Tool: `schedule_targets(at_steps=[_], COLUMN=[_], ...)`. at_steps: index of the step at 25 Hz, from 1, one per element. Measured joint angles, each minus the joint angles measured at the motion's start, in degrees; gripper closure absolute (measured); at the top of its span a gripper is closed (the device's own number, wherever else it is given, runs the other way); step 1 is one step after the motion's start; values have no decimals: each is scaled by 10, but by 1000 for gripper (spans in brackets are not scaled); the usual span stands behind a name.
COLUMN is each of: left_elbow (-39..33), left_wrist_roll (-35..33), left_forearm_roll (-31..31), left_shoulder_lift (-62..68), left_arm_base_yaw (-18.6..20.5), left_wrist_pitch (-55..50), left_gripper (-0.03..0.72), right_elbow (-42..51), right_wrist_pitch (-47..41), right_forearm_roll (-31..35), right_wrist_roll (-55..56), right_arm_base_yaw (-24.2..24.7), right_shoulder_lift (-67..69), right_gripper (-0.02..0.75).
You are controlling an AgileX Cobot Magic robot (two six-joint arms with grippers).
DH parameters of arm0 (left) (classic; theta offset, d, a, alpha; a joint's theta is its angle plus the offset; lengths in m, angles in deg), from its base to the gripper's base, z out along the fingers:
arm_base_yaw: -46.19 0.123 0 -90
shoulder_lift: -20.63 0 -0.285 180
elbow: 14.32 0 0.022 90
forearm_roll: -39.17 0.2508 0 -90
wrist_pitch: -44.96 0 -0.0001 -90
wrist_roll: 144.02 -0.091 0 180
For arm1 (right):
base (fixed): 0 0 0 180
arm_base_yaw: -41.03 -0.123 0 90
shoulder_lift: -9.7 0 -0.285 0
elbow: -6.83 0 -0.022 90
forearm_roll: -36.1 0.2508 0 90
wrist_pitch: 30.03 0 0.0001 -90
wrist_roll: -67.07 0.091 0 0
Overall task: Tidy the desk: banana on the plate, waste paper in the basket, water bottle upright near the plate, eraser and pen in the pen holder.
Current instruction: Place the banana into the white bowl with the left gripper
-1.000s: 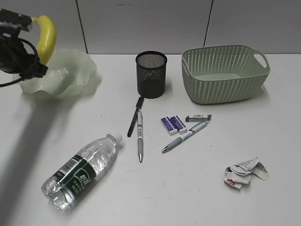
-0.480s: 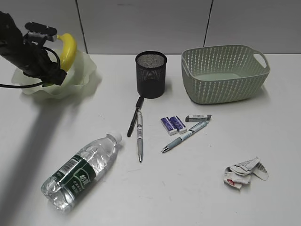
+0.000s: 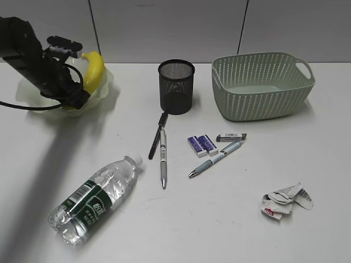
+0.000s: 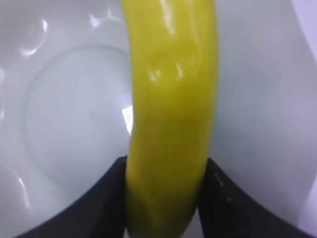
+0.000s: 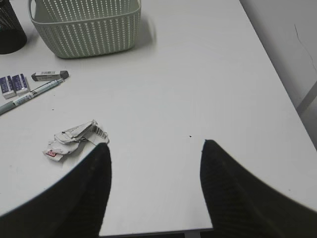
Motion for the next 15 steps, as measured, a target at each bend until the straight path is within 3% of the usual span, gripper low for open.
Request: schedule_targets(at_steps=[10, 15], left_elbow=[0, 0], left_wrist_roll=[-1, 7], left_forearm_roll=[0, 1], left_shoulder_lift=[0, -3], left_arm_base_yaw=[-60, -67], left_wrist_pitch=[-12, -21], left_gripper=[377, 377], right_elbow=[0, 0], right_wrist_pitch=[0, 0], right_forearm_roll=[0, 0], right_wrist_roll=[0, 0], right_arm_base_yaw=[0, 0], right_shoulder_lift=[0, 0], right_gripper=[282, 282])
